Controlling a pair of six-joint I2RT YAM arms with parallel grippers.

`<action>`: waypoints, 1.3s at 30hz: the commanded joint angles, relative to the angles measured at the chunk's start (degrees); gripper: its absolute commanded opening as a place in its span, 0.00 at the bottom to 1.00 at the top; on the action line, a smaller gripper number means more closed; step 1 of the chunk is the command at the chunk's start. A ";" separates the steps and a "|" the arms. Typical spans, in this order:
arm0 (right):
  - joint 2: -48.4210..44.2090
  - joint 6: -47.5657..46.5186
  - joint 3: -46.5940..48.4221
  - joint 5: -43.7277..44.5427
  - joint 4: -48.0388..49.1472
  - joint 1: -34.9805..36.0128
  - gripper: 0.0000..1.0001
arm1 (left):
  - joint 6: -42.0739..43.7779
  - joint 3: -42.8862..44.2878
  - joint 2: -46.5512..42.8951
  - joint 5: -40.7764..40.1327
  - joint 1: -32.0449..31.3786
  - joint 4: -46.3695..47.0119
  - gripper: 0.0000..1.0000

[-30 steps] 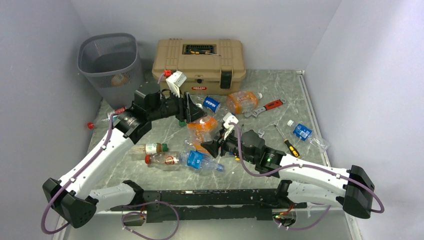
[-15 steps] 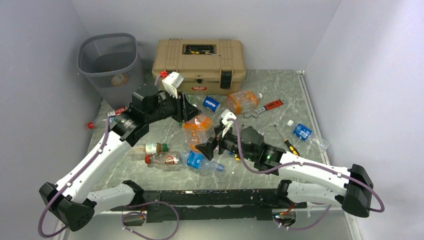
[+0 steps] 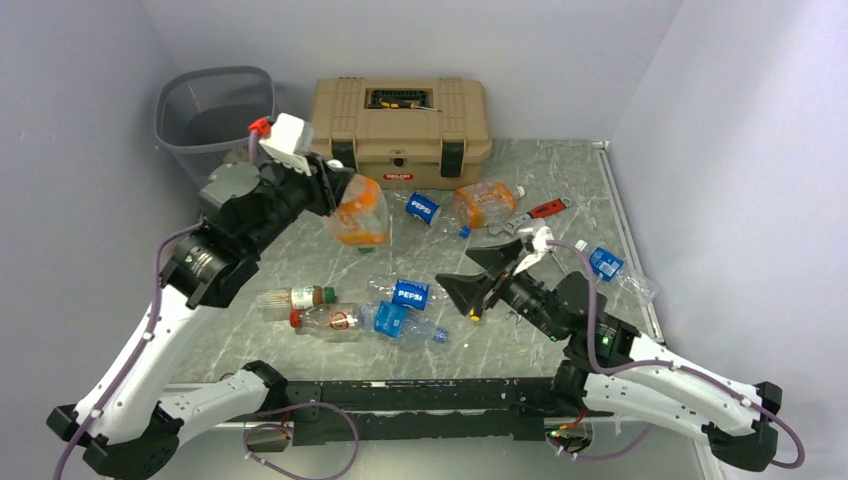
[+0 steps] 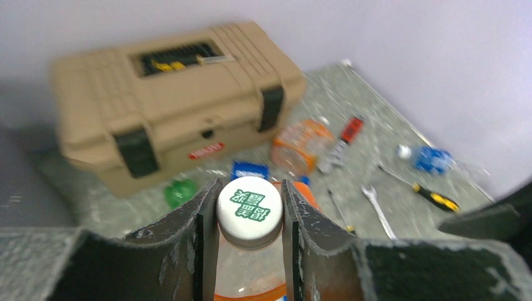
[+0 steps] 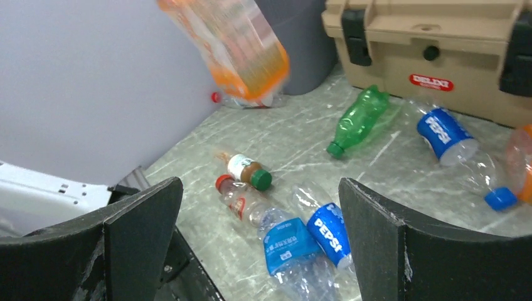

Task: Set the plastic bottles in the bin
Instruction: Pick up the plastic bottle at the center of the board, then place the plastic bottle in the trash bin.

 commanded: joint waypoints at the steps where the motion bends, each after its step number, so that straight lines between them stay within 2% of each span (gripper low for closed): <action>1: -2.19 2.26 -4.01 9.07 -0.59 0.03 1.00 | 8.53 4.83 -0.06 -14.03 -0.04 5.94 0.00; 6: 1.64 2.44 -4.71 10.87 -2.46 -0.03 1.00 | 17.54 11.70 5.61 -23.68 0.01 12.43 0.00; 10: 3.30 2.75 -5.56 9.49 -2.24 -0.05 1.00 | 25.63 14.86 9.97 -31.12 1.97 22.75 0.00; 17: 1.85 3.59 -8.52 6.59 -1.07 0.00 1.00 | 22.84 18.35 16.40 -27.36 16.39 32.61 0.00; 22: 0.55 5.03 -11.34 5.06 -0.56 0.02 1.00 | 28.60 14.46 21.61 -29.13 23.73 47.59 0.00; 25: -0.16 5.94 -13.71 3.49 1.23 0.00 1.00 | 28.14 11.61 23.37 -24.49 27.86 52.90 0.00; 28: 0.68 6.08 -14.74 2.26 2.37 0.01 1.00 | 23.85 13.24 27.43 -21.31 30.93 49.48 0.00; 34: 2.33 4.70 -14.16 1.36 2.19 -0.02 1.00 | 13.26 19.76 36.66 -14.89 34.77 34.72 0.00; 39: 1.03 4.11 -14.63 2.25 1.58 -0.02 1.00 | 10.70 20.27 41.54 -12.41 37.08 30.71 0.00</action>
